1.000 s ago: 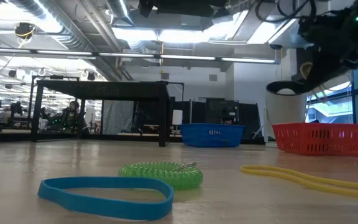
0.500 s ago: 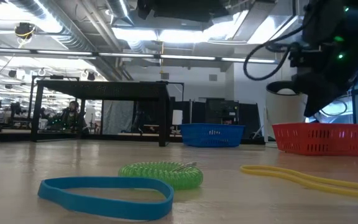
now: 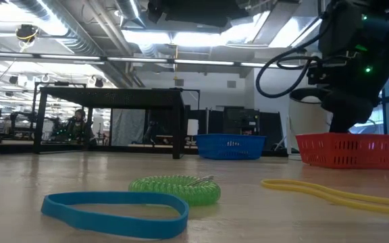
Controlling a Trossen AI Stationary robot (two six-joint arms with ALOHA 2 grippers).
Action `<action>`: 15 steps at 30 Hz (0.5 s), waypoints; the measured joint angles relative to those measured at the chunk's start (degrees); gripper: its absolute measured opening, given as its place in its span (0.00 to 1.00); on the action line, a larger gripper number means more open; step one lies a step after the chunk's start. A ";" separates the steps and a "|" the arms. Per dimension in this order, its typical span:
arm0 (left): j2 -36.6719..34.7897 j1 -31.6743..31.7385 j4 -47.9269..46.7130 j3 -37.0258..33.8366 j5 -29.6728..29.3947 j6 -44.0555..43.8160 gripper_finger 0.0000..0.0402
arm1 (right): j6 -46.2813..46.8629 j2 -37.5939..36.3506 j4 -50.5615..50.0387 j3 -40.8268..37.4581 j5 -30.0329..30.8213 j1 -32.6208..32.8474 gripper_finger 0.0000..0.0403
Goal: Pick & Place Office Desk Supplies
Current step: Put the yellow rubber band into the red bin
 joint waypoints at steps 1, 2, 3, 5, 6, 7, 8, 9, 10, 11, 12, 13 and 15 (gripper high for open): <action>0.01 0.00 -0.04 0.00 0.03 -0.03 0.36 | 0.12 0.01 0.12 0.00 0.05 -0.02 0.07; 0.02 0.00 -0.12 0.00 0.07 -0.03 0.36 | 0.14 0.01 0.07 0.00 0.10 -0.02 0.09; 0.02 0.00 -0.22 0.00 0.09 -0.05 0.36 | 0.14 0.01 0.10 0.00 0.08 -0.02 0.12; 0.01 0.00 -0.35 0.00 0.09 -0.13 0.36 | 0.14 0.00 0.07 0.00 0.07 -0.02 0.19; 0.00 0.00 -0.35 0.00 0.09 -0.13 0.36 | 0.09 0.01 0.07 0.00 0.10 -0.02 0.22; 0.02 0.00 -0.33 0.00 0.09 -0.11 0.36 | -0.30 0.01 0.09 0.00 0.23 -0.02 0.25; 0.01 0.00 -0.33 0.00 0.09 -0.11 0.36 | -0.61 0.00 0.05 0.00 0.51 -0.02 0.29; 0.01 0.00 -0.35 0.00 0.09 -0.13 0.36 | -0.88 0.00 -0.12 0.00 0.81 -0.02 0.32; 0.02 0.00 -0.35 0.00 0.09 -0.13 0.36 | -1.38 0.00 -0.16 0.00 1.25 -0.02 0.36; 0.00 0.00 -0.35 0.00 0.09 -0.13 0.36 | -2.08 0.00 -0.15 0.01 1.55 -0.02 0.39; 0.01 0.00 -0.36 0.00 0.09 -0.13 0.36 | -2.50 -0.01 -0.19 0.08 1.67 -0.02 0.42; 0.01 0.00 -0.38 0.00 0.13 -0.11 0.36 | -3.14 -0.01 -0.27 0.27 1.69 -0.02 0.45; 0.00 -0.04 -0.75 0.00 1.58 -0.29 0.36 | -4.01 -0.22 -0.40 1.30 1.76 0.00 0.50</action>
